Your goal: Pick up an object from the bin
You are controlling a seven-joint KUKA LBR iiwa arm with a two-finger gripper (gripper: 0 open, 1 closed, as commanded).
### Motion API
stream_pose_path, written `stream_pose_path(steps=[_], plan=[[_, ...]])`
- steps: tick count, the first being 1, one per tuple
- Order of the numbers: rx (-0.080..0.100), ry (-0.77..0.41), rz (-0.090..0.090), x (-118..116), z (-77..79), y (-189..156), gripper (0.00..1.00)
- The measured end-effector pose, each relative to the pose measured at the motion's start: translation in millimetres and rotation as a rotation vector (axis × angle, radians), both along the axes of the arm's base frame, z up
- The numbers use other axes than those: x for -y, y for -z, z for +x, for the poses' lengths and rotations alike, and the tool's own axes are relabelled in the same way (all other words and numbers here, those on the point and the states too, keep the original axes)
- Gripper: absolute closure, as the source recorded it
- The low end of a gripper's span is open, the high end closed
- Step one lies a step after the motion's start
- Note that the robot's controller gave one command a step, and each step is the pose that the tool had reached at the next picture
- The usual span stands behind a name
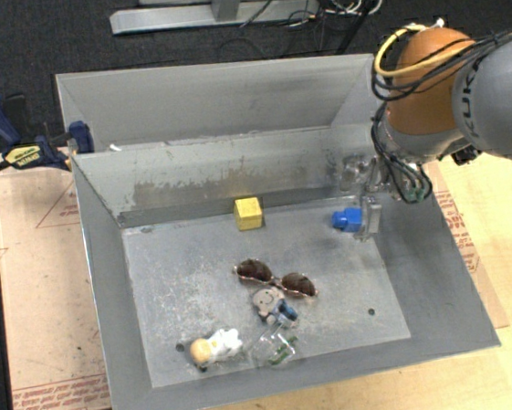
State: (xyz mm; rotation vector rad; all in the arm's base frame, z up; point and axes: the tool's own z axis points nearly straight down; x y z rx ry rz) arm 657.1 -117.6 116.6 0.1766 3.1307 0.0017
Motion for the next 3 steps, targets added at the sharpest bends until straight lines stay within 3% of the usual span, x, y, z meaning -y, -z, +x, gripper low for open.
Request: stream_pose_path(steps=[1, 2, 3], plan=[[-0.005, -0.007, 0.000, 10, -8.1, 8, 0.00], [0.000, 0.084, 0.000, 13, -6.7, -3, 0.00], [-0.008, 0.212, 0.001, 17, -5.2, 50, 0.00]])
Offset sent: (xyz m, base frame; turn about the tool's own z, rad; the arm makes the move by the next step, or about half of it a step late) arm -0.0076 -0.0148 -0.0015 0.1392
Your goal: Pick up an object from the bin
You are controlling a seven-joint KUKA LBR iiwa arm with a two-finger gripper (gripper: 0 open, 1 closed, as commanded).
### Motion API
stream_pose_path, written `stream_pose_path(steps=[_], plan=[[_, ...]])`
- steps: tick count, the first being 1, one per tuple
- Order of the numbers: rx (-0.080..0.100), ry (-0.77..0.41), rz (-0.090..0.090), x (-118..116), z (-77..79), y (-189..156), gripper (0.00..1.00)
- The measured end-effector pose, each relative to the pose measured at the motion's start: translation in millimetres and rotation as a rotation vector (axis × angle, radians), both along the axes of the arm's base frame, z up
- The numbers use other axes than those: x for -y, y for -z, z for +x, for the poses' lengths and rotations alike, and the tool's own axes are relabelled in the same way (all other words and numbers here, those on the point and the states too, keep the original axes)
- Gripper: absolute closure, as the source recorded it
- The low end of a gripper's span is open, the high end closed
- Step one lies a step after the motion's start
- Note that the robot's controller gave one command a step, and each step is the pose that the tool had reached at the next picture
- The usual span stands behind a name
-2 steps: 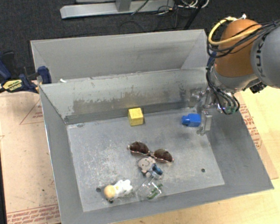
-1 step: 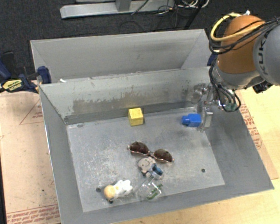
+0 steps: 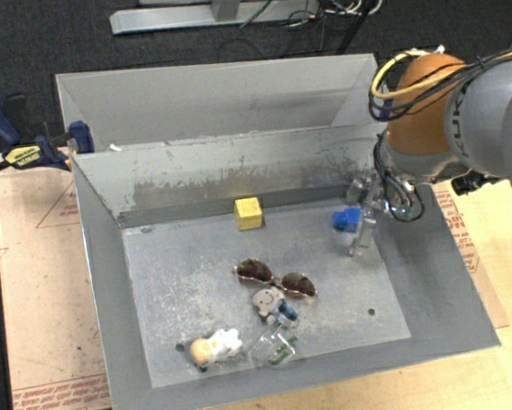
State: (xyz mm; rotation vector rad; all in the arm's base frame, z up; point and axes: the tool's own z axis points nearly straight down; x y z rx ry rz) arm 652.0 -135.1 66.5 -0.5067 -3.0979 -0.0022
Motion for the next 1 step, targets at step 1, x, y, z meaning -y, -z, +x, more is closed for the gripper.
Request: stream_pose_path(steps=[1], plan=[[0.004, 0.017, -0.001, -7.0, -5.4, -3.6, 1.00]])
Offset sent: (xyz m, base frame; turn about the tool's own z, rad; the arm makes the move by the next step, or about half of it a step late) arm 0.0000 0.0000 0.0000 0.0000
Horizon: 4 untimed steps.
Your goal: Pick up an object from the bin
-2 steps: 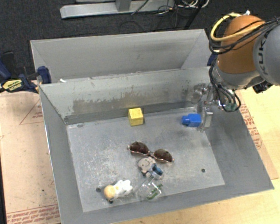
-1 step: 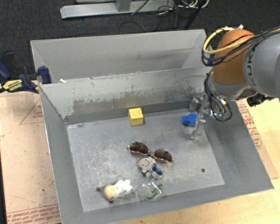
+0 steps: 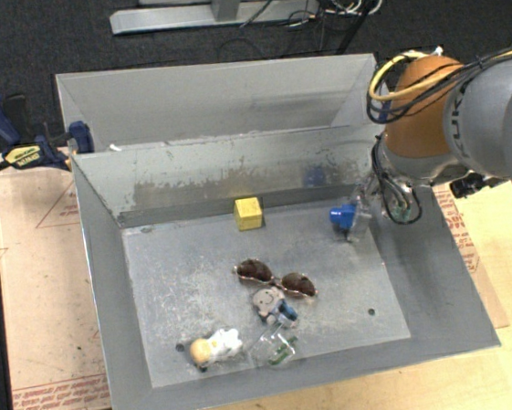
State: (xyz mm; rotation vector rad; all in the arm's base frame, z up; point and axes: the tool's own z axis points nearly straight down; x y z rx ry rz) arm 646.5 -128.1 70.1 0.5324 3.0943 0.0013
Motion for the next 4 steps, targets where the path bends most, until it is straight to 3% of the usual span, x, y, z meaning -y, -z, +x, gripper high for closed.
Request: stream_pose_path(steps=[4], plan=[[0.000, -0.001, 0.000, 0, -0.2, -22, 1.00]])
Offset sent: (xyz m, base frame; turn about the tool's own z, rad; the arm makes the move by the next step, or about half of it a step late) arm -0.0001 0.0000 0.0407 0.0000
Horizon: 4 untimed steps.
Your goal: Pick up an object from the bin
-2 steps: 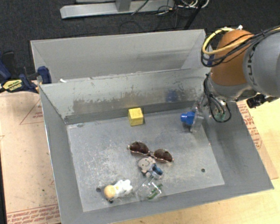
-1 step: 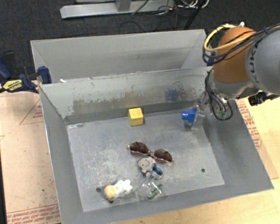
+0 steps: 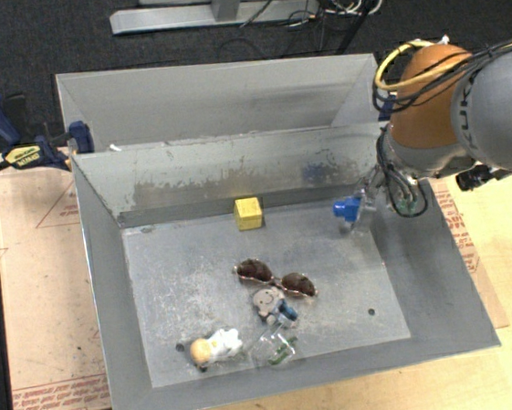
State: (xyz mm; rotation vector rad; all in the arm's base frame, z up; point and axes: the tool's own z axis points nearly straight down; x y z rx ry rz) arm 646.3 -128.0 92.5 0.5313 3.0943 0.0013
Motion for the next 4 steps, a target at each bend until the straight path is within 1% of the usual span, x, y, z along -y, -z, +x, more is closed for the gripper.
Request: stream_pose_path(steps=[2, 3, 4], plan=[[0.003, 0.000, -0.001, 0, 0.8, -18, 1.00], [-0.002, 0.000, 0.000, 0, -0.2, -26, 1.00], [0.001, -0.001, 0.000, 0, 0.5, -40, 1.00]])
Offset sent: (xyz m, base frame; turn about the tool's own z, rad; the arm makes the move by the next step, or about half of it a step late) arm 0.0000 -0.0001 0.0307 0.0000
